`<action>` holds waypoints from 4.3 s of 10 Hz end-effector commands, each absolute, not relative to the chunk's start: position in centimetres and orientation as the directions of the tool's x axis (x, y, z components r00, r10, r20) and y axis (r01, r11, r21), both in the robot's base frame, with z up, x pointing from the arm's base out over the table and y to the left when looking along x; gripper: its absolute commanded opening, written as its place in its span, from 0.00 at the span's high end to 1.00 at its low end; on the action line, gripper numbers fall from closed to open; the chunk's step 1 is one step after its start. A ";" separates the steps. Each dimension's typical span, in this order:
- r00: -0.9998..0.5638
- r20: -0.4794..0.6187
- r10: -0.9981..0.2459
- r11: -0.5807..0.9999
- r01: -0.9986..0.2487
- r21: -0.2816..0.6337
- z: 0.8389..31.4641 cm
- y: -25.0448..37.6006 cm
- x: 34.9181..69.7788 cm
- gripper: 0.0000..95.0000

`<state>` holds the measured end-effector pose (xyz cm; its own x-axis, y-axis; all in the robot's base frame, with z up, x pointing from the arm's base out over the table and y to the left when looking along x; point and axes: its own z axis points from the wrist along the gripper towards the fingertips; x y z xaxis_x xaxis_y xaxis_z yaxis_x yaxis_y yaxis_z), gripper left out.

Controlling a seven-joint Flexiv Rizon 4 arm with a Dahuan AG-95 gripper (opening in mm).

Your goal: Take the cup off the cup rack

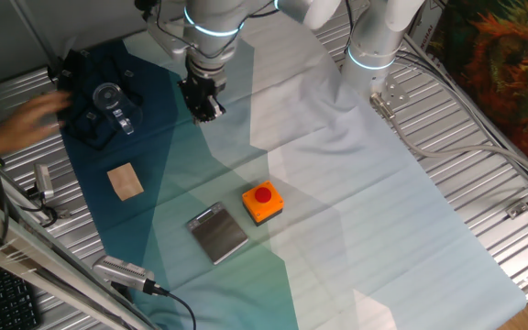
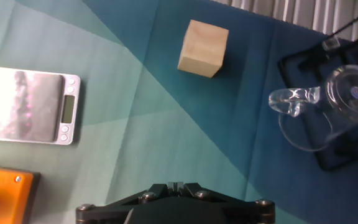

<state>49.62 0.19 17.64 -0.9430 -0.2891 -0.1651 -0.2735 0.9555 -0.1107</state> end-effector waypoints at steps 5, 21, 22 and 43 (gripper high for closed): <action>-0.933 -0.106 -0.344 0.939 -0.342 -0.036 17.8 0.3 49.8 1.00; -0.967 -0.015 -0.256 0.967 -0.256 0.008 19.0 0.7 49.5 1.00; -0.956 -0.016 -0.294 0.956 -0.294 -0.004 18.7 0.6 49.9 1.00; -0.302 0.120 -0.946 0.302 -0.953 -0.018 14.1 -5.7 64.1 1.00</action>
<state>63.76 -5.68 13.96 -0.3268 -0.9394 0.1037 -0.9448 0.3272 -0.0135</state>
